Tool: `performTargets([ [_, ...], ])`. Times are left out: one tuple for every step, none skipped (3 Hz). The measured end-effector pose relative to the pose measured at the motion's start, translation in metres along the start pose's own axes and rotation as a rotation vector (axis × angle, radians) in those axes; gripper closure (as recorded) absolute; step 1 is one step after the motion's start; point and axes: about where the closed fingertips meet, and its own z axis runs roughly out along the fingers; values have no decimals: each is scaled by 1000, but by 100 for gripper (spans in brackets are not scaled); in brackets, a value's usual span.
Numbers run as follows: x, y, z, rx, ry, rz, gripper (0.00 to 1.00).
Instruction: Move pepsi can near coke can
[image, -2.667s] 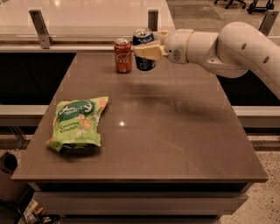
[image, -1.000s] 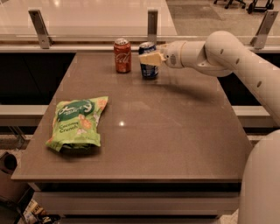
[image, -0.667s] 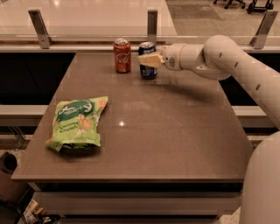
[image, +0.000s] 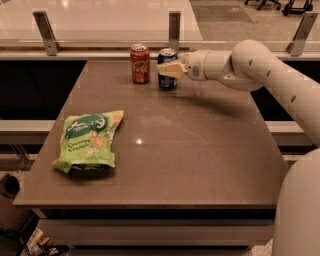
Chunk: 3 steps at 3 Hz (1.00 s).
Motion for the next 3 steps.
performTargets([
  [0, 2, 3, -5, 0, 0, 35],
  [0, 4, 5, -9, 0, 1, 12],
  [0, 6, 8, -13, 1, 1, 0],
])
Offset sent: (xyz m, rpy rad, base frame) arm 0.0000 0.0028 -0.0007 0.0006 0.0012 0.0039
